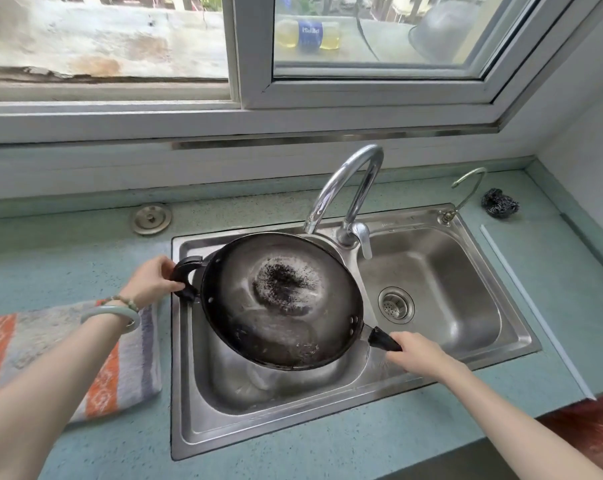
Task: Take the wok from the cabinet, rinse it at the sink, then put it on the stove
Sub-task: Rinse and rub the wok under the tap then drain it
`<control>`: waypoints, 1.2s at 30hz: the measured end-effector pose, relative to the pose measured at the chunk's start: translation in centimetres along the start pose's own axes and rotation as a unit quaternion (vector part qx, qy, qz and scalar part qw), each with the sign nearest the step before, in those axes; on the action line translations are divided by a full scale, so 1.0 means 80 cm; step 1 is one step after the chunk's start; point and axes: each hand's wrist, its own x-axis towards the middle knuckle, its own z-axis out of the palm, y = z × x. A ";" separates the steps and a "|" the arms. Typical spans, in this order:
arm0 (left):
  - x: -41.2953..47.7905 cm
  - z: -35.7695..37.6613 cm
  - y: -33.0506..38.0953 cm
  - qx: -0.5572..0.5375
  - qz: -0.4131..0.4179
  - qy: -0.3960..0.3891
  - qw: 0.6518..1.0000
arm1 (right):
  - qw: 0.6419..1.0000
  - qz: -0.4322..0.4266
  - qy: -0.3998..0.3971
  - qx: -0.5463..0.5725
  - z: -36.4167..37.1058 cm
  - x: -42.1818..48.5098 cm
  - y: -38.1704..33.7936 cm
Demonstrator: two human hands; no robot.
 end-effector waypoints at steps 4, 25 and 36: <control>-0.017 -0.002 -0.004 0.003 0.020 0.014 1.000 | 0.997 -0.004 0.067 -0.032 0.020 -0.008 0.006; -0.110 -0.015 -0.006 0.101 0.106 0.050 0.988 | 0.951 -0.052 0.296 -0.069 0.055 -0.076 0.031; -0.145 -0.021 0.011 0.087 0.133 0.074 0.985 | 0.932 -0.059 0.348 -0.088 0.047 -0.100 0.038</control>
